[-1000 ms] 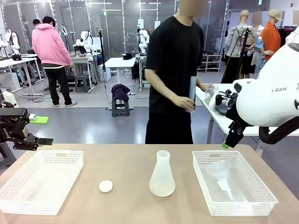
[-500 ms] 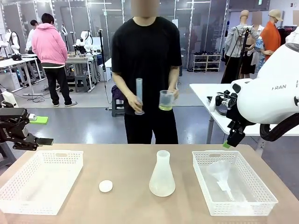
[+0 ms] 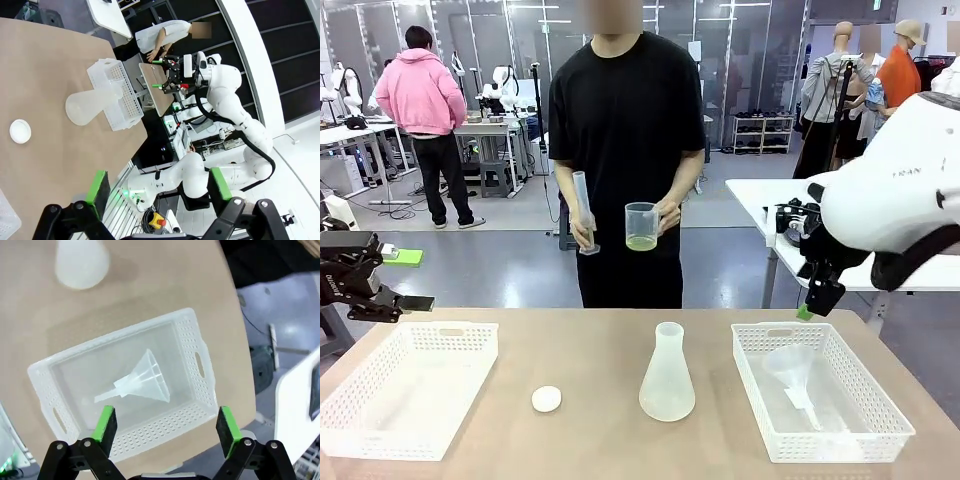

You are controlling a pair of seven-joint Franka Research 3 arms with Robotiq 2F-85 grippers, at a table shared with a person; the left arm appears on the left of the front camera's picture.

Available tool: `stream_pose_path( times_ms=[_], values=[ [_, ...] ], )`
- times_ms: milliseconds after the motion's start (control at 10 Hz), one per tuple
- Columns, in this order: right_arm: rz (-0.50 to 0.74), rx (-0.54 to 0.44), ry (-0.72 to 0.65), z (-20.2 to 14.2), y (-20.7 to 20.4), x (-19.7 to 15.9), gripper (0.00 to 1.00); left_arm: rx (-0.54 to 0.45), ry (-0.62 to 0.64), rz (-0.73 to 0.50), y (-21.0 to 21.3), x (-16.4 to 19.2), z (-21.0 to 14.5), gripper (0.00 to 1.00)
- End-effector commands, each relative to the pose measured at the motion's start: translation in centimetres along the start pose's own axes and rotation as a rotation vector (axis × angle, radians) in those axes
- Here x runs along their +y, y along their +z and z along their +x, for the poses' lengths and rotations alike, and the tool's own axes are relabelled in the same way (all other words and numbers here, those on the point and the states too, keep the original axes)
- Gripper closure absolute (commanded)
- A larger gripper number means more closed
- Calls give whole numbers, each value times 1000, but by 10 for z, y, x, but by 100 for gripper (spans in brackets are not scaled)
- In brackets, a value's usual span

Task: Prepare the solutions needed for the experiment.
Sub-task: Pick up the Plastic Funnel and insert it into the Big flask.

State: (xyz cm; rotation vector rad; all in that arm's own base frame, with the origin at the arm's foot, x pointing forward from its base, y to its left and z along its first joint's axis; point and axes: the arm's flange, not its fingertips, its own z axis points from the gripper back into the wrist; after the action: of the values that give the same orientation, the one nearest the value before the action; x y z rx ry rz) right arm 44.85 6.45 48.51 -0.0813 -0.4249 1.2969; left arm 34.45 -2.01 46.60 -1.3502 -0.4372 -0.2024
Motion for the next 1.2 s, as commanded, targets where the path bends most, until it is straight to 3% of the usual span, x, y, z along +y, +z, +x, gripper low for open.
stream_pose_path(
  times_ms=[0,300,500,1100],
  values=[
    [154,7,172,-9,-10,-39,0,-1,-8,-16,-1,-3,2,0],
    [294,59,231,-15,-35,-70,0,-1,-8,-16,-1,-3,2,0],
    [344,74,200,-16,-60,-82,0,-1,-8,-16,-1,-3,2,0],
    [521,77,185,-22,-113,-86,0,-1,-8,-16,-1,-3,2,0]
  ],
)
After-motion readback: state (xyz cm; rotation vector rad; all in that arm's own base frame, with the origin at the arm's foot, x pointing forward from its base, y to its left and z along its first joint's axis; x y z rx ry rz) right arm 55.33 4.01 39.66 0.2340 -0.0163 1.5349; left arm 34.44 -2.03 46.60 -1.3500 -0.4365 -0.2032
